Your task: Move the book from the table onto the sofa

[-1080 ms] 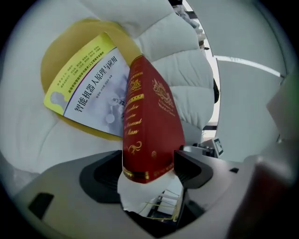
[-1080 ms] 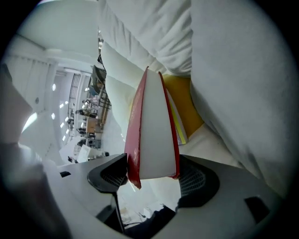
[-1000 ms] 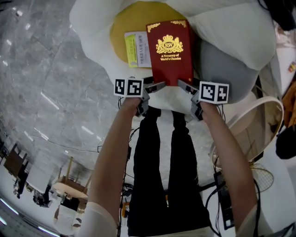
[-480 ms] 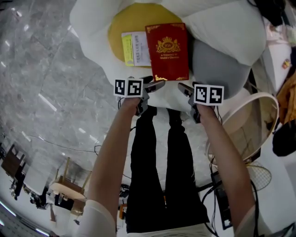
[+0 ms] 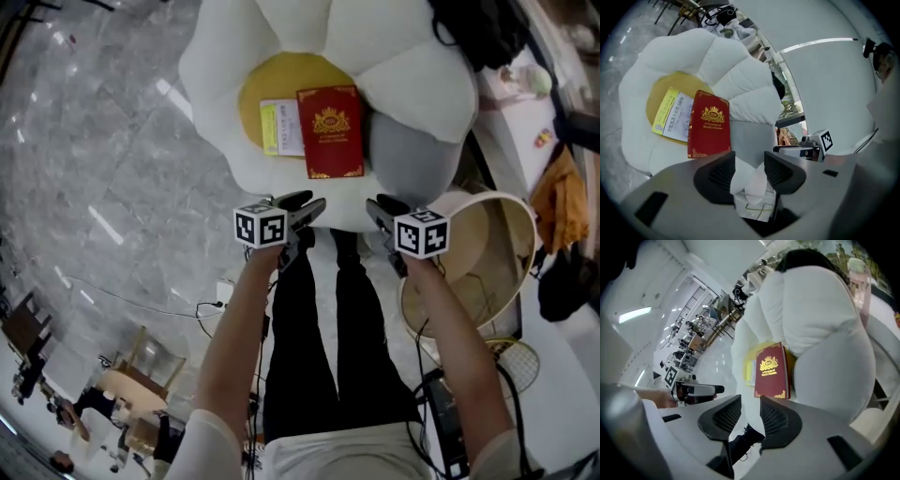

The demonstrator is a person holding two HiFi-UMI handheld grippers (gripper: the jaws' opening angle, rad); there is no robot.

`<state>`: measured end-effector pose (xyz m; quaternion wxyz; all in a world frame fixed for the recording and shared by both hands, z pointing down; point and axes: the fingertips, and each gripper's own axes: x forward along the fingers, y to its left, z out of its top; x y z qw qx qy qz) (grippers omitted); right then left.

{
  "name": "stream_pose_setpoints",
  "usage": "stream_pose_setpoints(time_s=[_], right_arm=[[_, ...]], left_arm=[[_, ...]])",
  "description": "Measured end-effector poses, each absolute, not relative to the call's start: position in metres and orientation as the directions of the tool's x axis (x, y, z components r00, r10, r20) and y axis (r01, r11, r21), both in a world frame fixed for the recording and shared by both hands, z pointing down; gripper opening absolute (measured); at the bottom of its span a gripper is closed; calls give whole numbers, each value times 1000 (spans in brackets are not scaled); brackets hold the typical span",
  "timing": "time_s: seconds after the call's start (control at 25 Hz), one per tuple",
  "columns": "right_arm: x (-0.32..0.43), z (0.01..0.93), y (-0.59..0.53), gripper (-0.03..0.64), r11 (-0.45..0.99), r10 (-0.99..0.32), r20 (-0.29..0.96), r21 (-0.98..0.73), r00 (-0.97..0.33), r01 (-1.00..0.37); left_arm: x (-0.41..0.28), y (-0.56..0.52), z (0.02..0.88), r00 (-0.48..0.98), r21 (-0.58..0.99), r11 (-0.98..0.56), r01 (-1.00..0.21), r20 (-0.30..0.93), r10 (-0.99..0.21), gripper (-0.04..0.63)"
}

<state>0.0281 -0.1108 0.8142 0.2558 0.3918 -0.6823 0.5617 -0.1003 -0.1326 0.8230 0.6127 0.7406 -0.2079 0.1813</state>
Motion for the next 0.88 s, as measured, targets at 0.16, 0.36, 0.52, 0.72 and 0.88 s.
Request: stream_pose_setpoints(time_s=[0.16,0.36,0.52,0.72,0.88], right_arm=[[29,735,-114,90,171,-307,736,-581,-603,-796],[31,642,-118,57,273,-384,666,-580,-640,-768],[34,575,-108,49,344,-415,633,-556,-653,-757],[45,507,-102,46,392,-449,601,-533,-662,-750],[45,468,-92,46,433,-438,599,-513,-670,-741]], left_arm=[[-88,-118,745,863,832,-228,-505,485,-142,130],[-79,-118,652,861,808,-302,-506,448,-241,50],[-77,-104,578,850,786,-338,-518,429,-305,2],[-79,-80,504,840,756,-380,-533,420,-344,2],[-89,-61,459,812,702,-416,-579,450,-371,2]])
